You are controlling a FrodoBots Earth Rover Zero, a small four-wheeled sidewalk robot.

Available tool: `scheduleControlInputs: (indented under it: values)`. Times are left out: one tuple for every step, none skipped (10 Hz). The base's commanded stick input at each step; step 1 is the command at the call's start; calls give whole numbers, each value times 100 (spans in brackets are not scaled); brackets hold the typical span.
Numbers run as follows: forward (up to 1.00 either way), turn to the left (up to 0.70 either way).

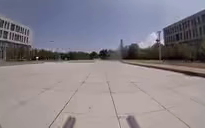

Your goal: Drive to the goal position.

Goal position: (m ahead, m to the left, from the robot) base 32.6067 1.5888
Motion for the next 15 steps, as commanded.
scheduleControlInputs:
  values:
    - [100, 0]
    - [100, 0]
    - [100, 0]
    - [100, 0]
    - [100, 0]
    - [100, 0]
    - [100, 0]
    - [100, 0]
    - [100, 0]
    - [100, 0]
    - [100, 0]
    - [100, 0]
    - [100, 0]
    - [100, 0]
    - [100, 0]
